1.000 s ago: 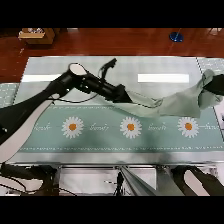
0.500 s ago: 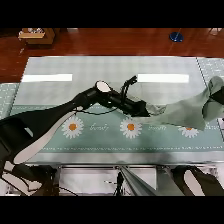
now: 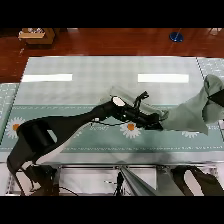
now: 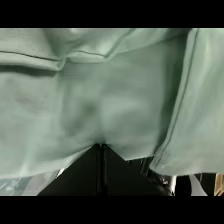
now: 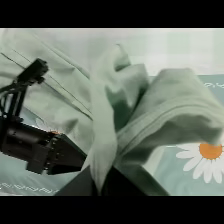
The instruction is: Fold the shirts.
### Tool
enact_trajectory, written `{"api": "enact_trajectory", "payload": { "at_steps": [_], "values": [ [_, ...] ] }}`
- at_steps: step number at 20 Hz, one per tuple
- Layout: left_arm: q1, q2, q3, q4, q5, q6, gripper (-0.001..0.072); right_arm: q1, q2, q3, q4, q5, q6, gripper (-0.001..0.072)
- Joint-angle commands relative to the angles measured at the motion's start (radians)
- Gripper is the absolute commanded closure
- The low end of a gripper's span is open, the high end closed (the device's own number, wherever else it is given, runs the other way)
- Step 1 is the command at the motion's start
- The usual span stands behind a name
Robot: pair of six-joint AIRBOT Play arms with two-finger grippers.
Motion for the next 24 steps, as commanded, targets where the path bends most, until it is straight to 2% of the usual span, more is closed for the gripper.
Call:
{"api": "enact_trajectory", "payload": {
  "at_steps": [1,4,6,10,13,18,21,24],
  "values": [
    [-0.048,-0.058,0.082,-0.046,0.019,-0.004,0.0689,0.0,0.002,0.0,0.017,0.002,0.005,0.0676],
    [-0.01,-0.069,0.14,-0.045,0.017,-0.003,0.069,0.0,0.002,0.0,-0.01,0.002,0.005,0.0676],
    [0.061,-0.042,0.14,-0.017,-0.053,0.026,0.0692,0.0,0.001,0.0,-0.039,-0.011,0.005,0.0676],
    [0.26,0.089,0.14,0.288,-0.239,-0.005,0.0692,0.005,0.0,-0.004,-0.029,-0.062,0.017,0.0676],
    [0.451,0.238,0.14,0.433,-0.35,-0.005,0.0692,0.071,0.0,-0.06,-0.007,-0.129,0.05,0.0676],
    [0.814,0.518,0.14,0.443,-0.446,-0.004,0.0691,0.307,-0.045,-0.236,-0.017,-0.407,0.185,0.0676],
    [0.995,0.663,0.14,0.443,-0.506,-0.004,0.0691,0.468,-0.159,-0.307,-0.017,-0.623,0.235,0.0676],
    [1.107,0.764,0.14,0.444,-0.572,-0.003,0.069,0.619,-0.34,-0.319,-0.008,-0.873,0.302,0.0676]
  ]
}}
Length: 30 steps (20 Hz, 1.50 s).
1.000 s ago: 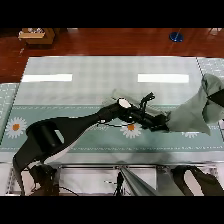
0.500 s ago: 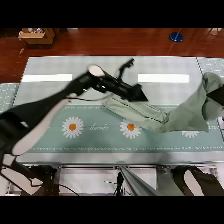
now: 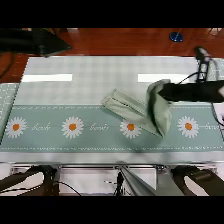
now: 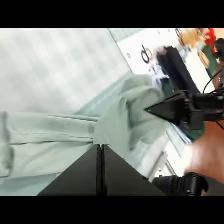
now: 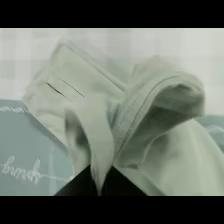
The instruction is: Fold the shirts.
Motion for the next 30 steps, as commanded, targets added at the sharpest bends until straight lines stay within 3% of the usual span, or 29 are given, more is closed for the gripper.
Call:
{"api": "enact_trajectory", "payload": {
  "at_steps": [1,5,6,8,9,12,17,19,20,22,24,27,30],
  "values": [
    [0.15,0.136,0.0,0.008,-0.094,0.002,0.069,0.17,-0.19,-0.031,0.016,-0.346,0.113,0.0675],
    [0.164,0.212,0.0,0.031,-0.161,0.005,0.0691,0.288,-0.414,-0.03,0.243,-0.691,0.184,0.0661],
    [0.164,0.221,0.0,0.038,-0.163,0.005,0.069,0.307,-0.444,-0.03,0.299,-0.723,0.18,0.056],
    [0.164,0.221,0.0,0.068,-0.163,0.006,0.0691,0.331,-0.461,-0.03,0.312,-0.714,0.146,0.0271],
    [0.164,0.218,0.0,0.104,-0.159,0.005,0.069,0.328,-0.452,-0.03,0.312,-0.678,0.11,0.0212],
    [0.164,0.206,-0.011,0.216,-0.155,0.005,0.0691,0.248,-0.374,-0.03,0.214,-0.474,0.05,0.0212],
    [0.164,0.183,-0.08,0.237,-0.155,0.005,0.0686,-0.058,-0.122,-0.03,-0.206,0.022,0.052,0.0213],
    [0.164,0.169,-0.107,0.24,-0.156,0.005,0.0632,-0.236,-0.038,-0.042,-0.317,0.209,0.017,0.0232],
    [0.164,0.163,-0.117,0.24,-0.156,0.005,0.059,-0.335,-0.012,-0.068,-0.301,0.252,-0.037,0.0232],
    [0.164,0.156,-0.129,0.24,-0.158,0.005,0.0576,-0.531,0.014,-0.169,-0.182,0.285,-0.12,0.0227],
    [0.164,0.155,-0.135,0.256,-0.159,0.005,0.0571,-0.662,0.015,-0.296,0.023,0.27,-0.225,0.0107],
    [0.164,0.155,-0.135,0.273,-0.17,0.005,0.0571,-0.685,0.015,-0.451,0.299,0.136,-0.328,0.0107],
    [0.164,0.155,-0.135,0.274,-0.204,0.001,0.0571,-0.616,0.013,-0.543,0.439,-0.063,-0.33,0.0106]
  ]
}}
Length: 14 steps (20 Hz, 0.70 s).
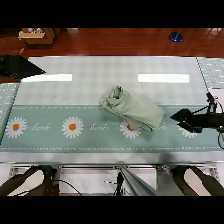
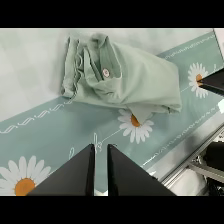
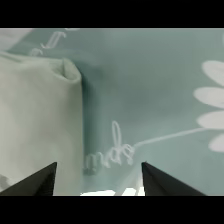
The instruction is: Fold the shirts.
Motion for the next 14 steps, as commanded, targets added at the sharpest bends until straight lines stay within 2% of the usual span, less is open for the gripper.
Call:
{"api": "enact_trajectory", "payload": {
  "at_steps": [1,4,7,8,9,10,12,14],
  "values": [
    [0.001,-0.001,-0.002,0.008,-0.032,-0.003,0.0571,0.047,0.002,-0.122,0.239,-0.219,-0.052,0.0107],
    [-0.005,-0.001,-0.002,0.008,-0.034,-0.004,0.0571,0.185,-0.066,-0.143,0.327,-0.369,-0.045,0.011],
    [-0.005,-0.001,-0.002,0.008,-0.034,-0.014,0.0571,0.336,-0.193,-0.142,0.491,-0.492,-0.046,0.0139],
    [-0.005,-0.001,-0.002,0.008,-0.034,-0.014,0.0571,0.373,-0.228,-0.142,0.551,-0.523,-0.049,0.0253],
    [-0.005,-0.001,-0.002,0.008,-0.034,-0.014,0.0571,0.399,-0.251,-0.142,0.621,-0.535,-0.063,0.0525],
    [-0.004,-0.001,-0.002,0.008,-0.034,-0.014,0.0571,0.404,-0.252,-0.142,0.689,-0.526,-0.09,0.0676],
    [-0.004,-0.001,-0.002,0.008,-0.034,-0.014,0.0571,0.391,-0.199,-0.109,0.725,-0.471,-0.225,0.0675],
    [-0.004,-0.002,-0.002,0.009,-0.033,-0.013,0.0571,0.343,-0.094,-0.037,0.691,-0.4,-0.251,0.0675]
  ]
}}
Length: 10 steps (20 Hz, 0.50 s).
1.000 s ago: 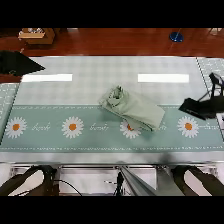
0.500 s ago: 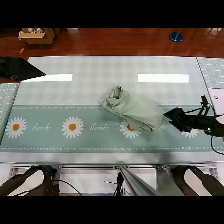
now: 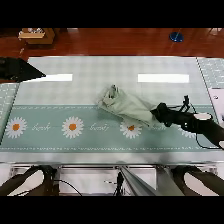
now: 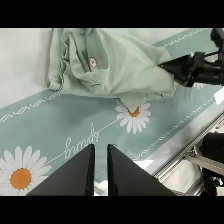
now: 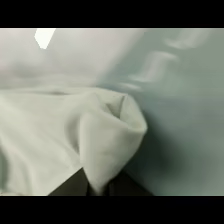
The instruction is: Fold the shirts.
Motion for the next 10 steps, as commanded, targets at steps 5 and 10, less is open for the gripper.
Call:
{"api": "enact_trajectory", "payload": {
  "at_steps": [5,10],
  "values": [
    [0.0,-0.001,-0.001,0.034,0.003,0.0,0.0571,-0.272,0.318,0.324,-0.13,0.237,0.196,0.0676],
    [0.0,-0.001,-0.001,0.034,0.003,0.0,0.0571,-0.575,0.369,0.602,-0.363,0.556,0.329,0.0675]
  ]
}}
